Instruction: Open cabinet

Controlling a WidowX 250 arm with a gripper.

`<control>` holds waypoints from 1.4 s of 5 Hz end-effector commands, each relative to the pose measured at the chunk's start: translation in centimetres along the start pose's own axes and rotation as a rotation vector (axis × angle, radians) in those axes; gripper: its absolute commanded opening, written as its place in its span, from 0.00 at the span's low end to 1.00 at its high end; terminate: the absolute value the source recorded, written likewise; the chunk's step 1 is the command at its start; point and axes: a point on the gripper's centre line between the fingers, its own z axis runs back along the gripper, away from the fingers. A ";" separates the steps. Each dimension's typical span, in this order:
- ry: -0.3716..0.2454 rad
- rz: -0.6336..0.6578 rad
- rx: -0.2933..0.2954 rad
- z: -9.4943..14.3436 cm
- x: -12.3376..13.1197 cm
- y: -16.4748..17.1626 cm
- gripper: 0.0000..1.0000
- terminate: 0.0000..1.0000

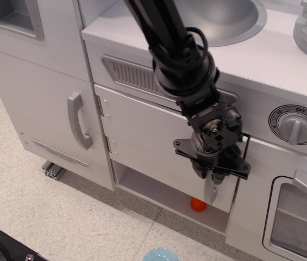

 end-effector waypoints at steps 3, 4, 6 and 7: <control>0.016 -0.095 -0.068 6.2 -4.1 1.2 1.00 0.00; 0.007 -0.061 -0.104 8.7 -2.4 0.5 1.00 0.00; -0.067 0.011 -0.126 10.1 2.7 -1.1 1.00 0.00; -0.073 0.040 -0.127 9.0 4.6 -1.3 1.00 0.00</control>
